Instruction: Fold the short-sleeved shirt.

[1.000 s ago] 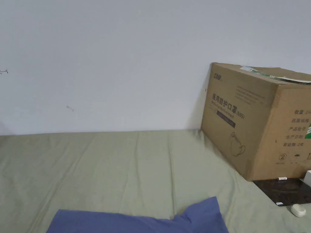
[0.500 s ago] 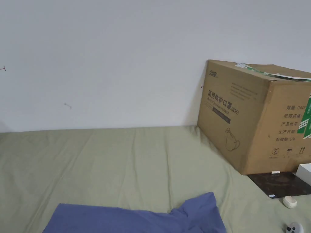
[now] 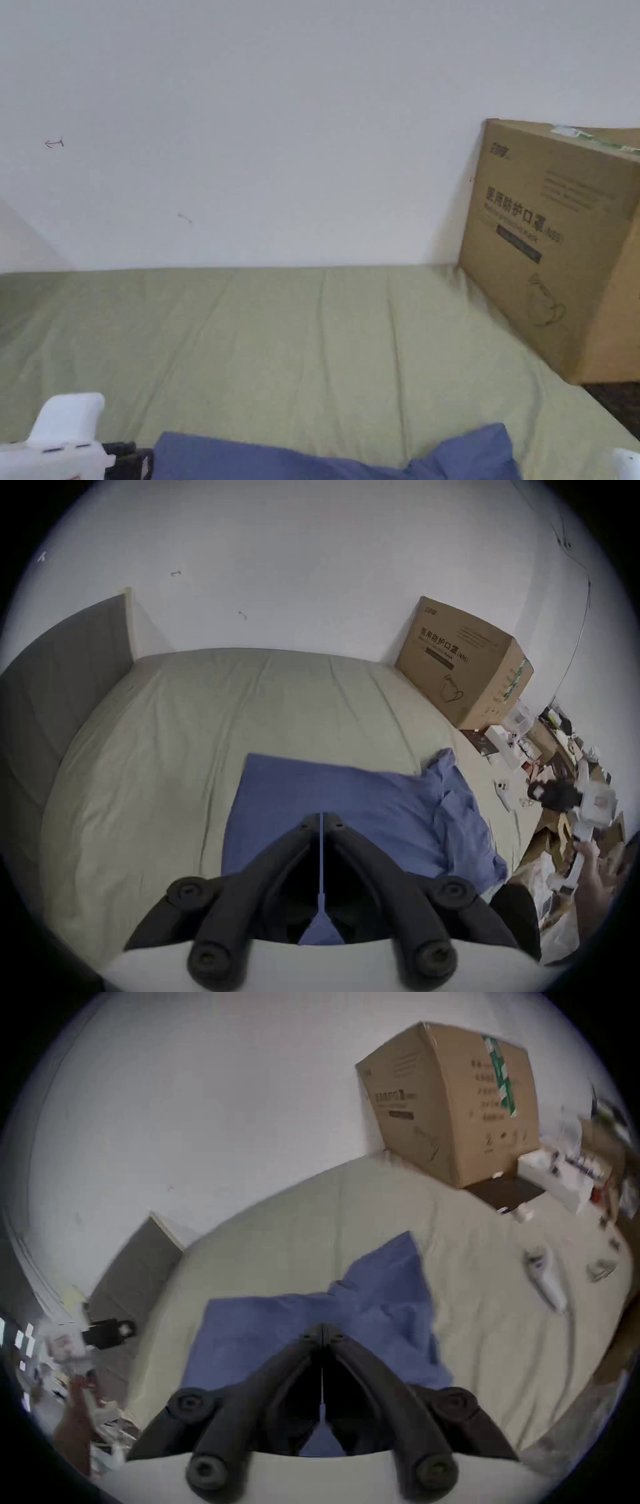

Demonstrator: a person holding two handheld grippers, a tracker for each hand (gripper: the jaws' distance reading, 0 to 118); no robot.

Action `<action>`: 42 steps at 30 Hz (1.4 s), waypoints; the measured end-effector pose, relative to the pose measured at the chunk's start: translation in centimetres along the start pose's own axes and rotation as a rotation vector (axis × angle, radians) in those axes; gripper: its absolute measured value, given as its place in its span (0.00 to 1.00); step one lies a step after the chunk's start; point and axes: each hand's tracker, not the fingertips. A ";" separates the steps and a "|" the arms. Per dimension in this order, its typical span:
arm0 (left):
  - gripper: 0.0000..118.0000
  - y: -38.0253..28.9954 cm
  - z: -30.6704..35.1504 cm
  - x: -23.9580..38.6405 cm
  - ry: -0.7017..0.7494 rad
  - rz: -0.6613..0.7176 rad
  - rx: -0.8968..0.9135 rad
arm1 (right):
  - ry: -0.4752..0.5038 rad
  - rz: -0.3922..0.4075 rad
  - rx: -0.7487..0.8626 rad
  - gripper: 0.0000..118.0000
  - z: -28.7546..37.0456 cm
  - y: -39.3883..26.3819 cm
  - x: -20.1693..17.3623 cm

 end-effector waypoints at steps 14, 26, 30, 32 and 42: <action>0.82 5.8 -25.0 -11.4 0.111 -0.071 -0.376 | -0.087 0.020 -0.112 0.00 -7.1 0.9 1.5; 0.24 3.6 -26.4 -10.9 0.146 -0.192 -0.372 | -0.106 -0.002 -0.177 0.00 -10.9 1.6 4.7; 0.01 4.0 -22.7 -9.8 0.103 -0.146 -0.369 | -0.157 -0.066 -0.246 0.00 -14.5 4.6 8.1; 0.01 4.1 -20.4 -8.7 0.081 -0.161 -0.349 | -0.261 -0.048 -0.278 0.30 -17.2 6.3 9.5; 0.01 4.8 -13.1 -7.0 0.024 -0.115 -0.251 | -0.384 -0.003 -0.466 0.48 -25.6 7.7 12.6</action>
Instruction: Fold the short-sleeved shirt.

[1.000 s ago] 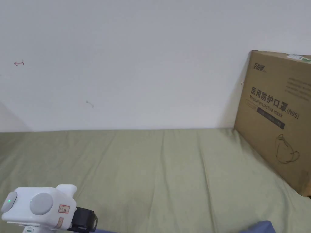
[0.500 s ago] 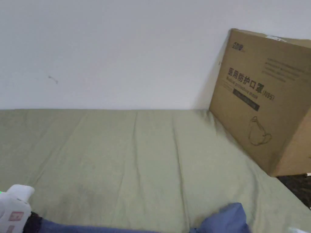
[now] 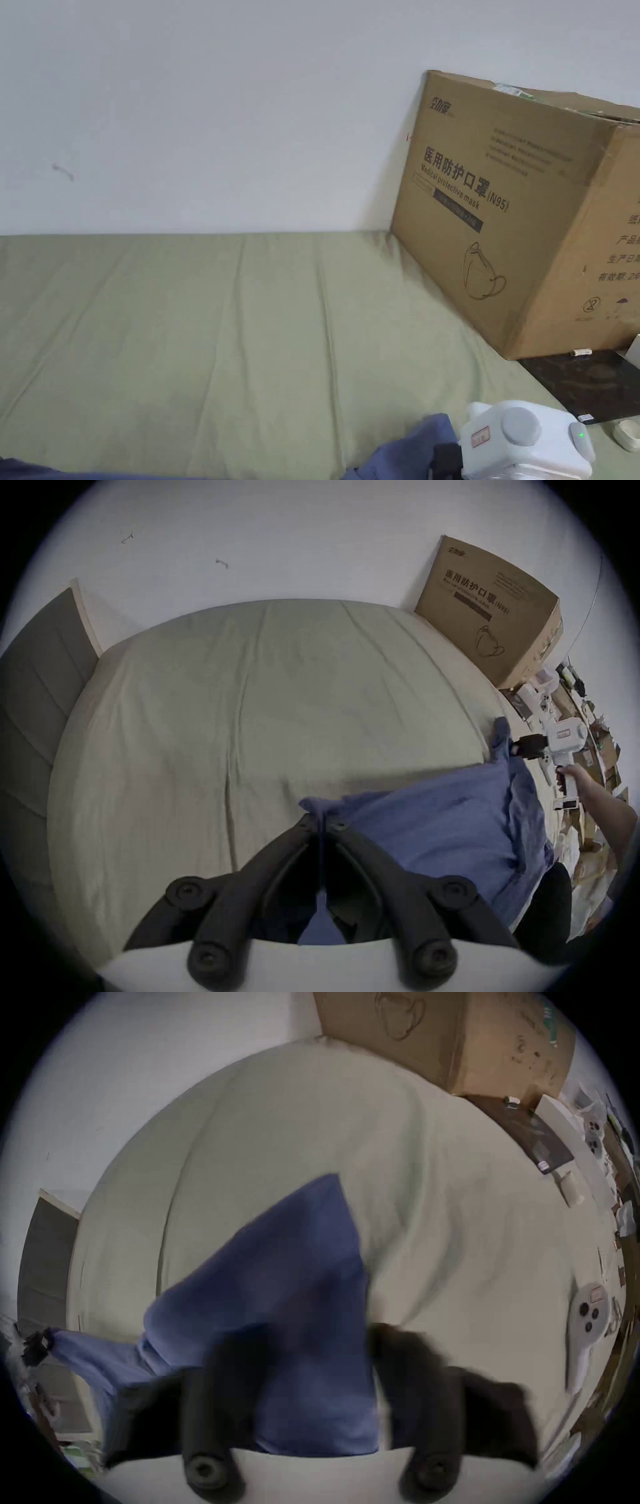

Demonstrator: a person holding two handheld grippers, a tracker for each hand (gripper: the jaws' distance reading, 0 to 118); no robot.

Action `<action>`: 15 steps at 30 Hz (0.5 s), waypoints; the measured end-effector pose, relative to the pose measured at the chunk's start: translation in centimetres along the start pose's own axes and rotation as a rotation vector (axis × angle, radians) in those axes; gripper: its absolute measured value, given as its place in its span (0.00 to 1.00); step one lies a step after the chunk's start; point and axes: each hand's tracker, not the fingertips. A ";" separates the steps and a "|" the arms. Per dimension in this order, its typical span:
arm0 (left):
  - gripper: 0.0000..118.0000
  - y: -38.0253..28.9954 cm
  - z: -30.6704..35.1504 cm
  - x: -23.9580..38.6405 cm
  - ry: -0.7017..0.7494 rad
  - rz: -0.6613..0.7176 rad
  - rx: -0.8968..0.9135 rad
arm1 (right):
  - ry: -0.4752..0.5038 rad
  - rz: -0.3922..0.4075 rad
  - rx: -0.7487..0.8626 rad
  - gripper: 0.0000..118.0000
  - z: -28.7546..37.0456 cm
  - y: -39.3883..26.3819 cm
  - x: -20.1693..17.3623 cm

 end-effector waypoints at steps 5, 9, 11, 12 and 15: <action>0.01 0.2 3.1 0.8 0.013 -0.011 0.032 | -0.027 0.105 0.140 0.00 4.8 -1.8 -0.8; 0.01 0.6 7.5 1.6 0.016 0.001 0.102 | 0.085 0.061 0.241 0.00 12.1 -2.7 -0.6; 0.01 0.7 10.3 2.4 0.024 -0.003 0.149 | 0.096 0.115 0.305 0.00 16.1 -2.9 -1.0; 0.01 0.7 11.7 2.8 0.029 -0.003 0.170 | 0.103 0.130 0.337 0.00 18.2 -3.1 -1.1; 0.01 0.8 16.2 3.8 0.039 -0.005 0.242 | 0.093 0.152 0.441 0.00 24.0 -3.2 -1.9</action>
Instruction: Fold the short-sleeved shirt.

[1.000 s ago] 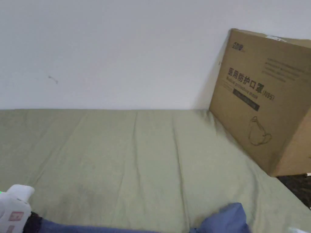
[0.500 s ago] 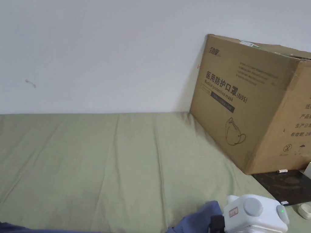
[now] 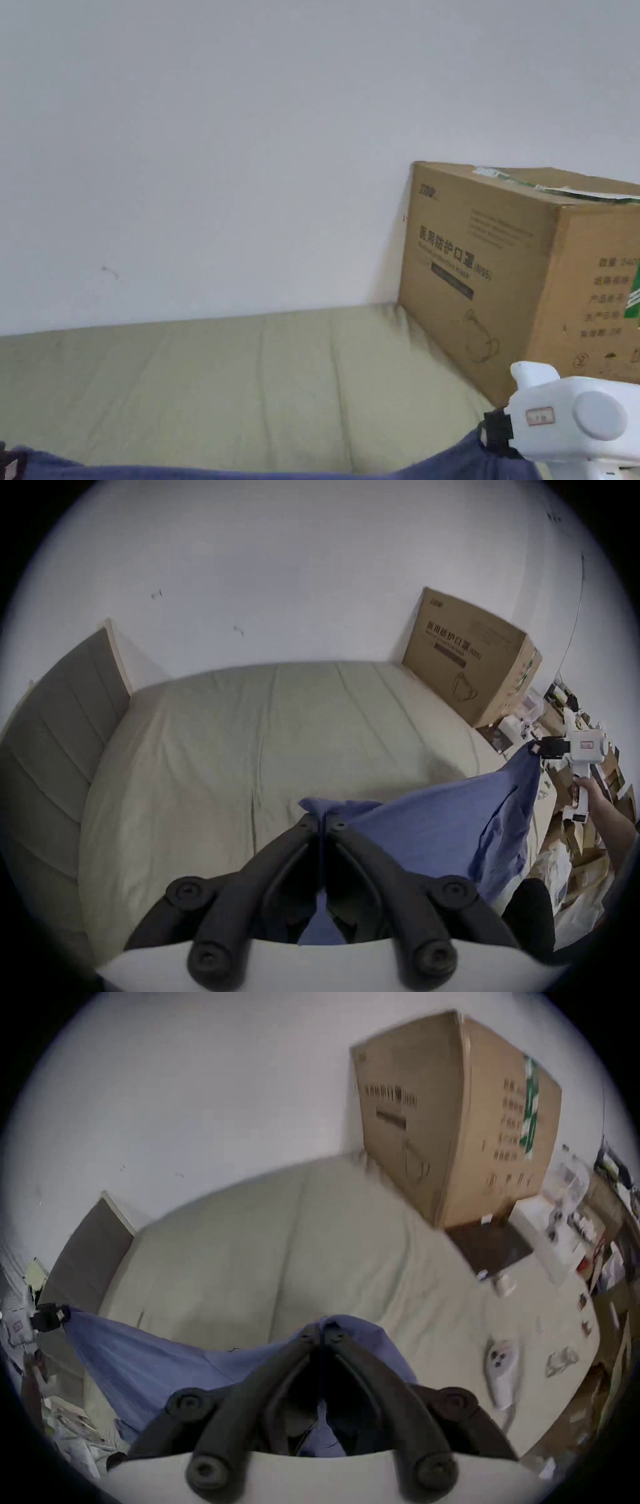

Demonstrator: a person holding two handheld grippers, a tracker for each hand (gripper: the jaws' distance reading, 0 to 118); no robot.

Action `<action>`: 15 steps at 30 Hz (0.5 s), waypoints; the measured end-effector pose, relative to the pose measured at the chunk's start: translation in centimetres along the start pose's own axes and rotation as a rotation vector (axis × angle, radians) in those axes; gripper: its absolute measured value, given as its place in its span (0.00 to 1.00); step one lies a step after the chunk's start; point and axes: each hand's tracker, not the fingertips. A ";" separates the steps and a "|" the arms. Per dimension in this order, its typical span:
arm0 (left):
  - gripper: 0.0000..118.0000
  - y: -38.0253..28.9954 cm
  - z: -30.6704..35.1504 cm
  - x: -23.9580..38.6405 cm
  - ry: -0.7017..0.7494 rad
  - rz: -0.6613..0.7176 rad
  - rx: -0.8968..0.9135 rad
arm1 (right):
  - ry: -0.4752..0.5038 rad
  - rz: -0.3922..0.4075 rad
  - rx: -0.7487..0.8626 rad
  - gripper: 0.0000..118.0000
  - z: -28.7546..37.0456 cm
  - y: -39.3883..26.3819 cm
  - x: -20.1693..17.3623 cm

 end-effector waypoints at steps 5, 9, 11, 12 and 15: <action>0.01 2.3 6.8 0.4 0.029 0.008 0.111 | 0.016 0.062 0.127 0.00 7.1 5.3 -2.4; 0.01 5.1 10.8 0.2 0.063 0.022 0.189 | 0.021 0.119 0.225 0.00 11.2 9.7 -4.6; 0.01 6.6 12.1 0.0 0.081 0.016 0.221 | 0.026 0.134 0.257 0.00 12.7 12.0 -5.8; 0.01 7.5 12.7 -0.2 0.088 0.016 0.238 | 0.030 0.141 0.280 0.00 13.3 13.2 -6.5; 0.01 10.3 13.5 -1.2 0.115 0.048 0.280 | 0.008 0.158 0.337 0.00 14.5 16.8 -8.4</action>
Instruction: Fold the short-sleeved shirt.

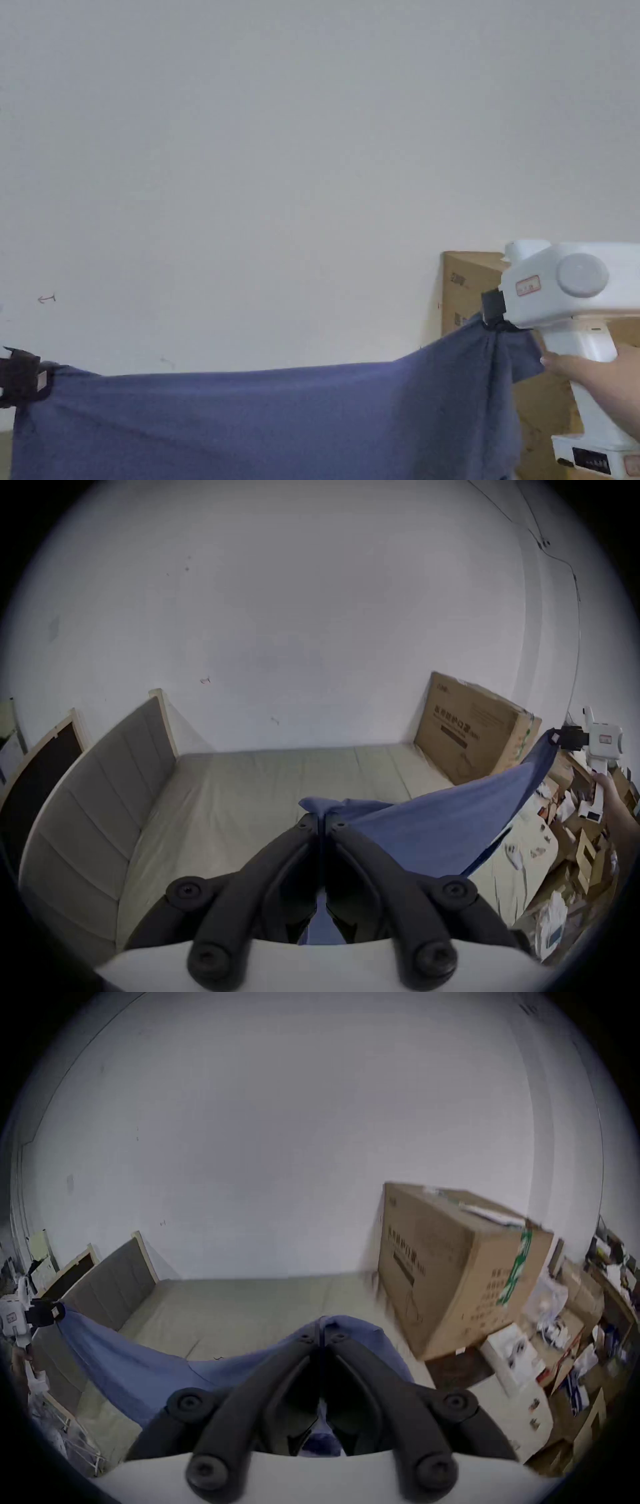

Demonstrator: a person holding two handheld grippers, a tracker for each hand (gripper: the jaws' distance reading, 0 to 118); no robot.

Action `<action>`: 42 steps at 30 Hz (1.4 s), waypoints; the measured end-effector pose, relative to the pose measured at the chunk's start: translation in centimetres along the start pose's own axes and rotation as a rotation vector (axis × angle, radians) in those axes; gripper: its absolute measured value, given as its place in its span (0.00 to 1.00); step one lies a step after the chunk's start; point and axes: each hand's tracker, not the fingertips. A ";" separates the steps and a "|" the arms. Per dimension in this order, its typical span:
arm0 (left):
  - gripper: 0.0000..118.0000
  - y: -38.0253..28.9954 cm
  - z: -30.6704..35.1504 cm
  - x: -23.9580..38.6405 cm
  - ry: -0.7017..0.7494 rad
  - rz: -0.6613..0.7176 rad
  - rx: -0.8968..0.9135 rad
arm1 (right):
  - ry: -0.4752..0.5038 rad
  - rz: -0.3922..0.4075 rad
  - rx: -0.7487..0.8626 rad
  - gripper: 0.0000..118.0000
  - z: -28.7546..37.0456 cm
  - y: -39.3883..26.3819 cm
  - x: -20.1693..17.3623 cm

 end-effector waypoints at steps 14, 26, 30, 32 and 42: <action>0.01 10.1 -8.0 -2.6 0.148 0.045 0.136 | -0.107 0.041 0.151 0.00 -6.0 13.1 -6.8; 0.01 9.8 -13.9 -2.8 0.209 0.044 0.224 | -0.125 0.025 0.194 0.00 -11.8 11.4 -7.0; 0.01 3.1 -17.9 -2.8 0.167 0.046 0.056 | -0.131 0.036 0.018 0.00 -16.7 2.9 -6.0; 0.01 -2.3 -20.1 -3.0 0.149 0.044 -0.087 | -0.132 0.027 -0.138 0.00 -19.3 -3.2 -5.2; 0.01 -31.9 -17.8 -2.5 0.033 0.052 -0.719 | -0.020 -0.033 -0.823 0.00 -17.3 -38.1 2.2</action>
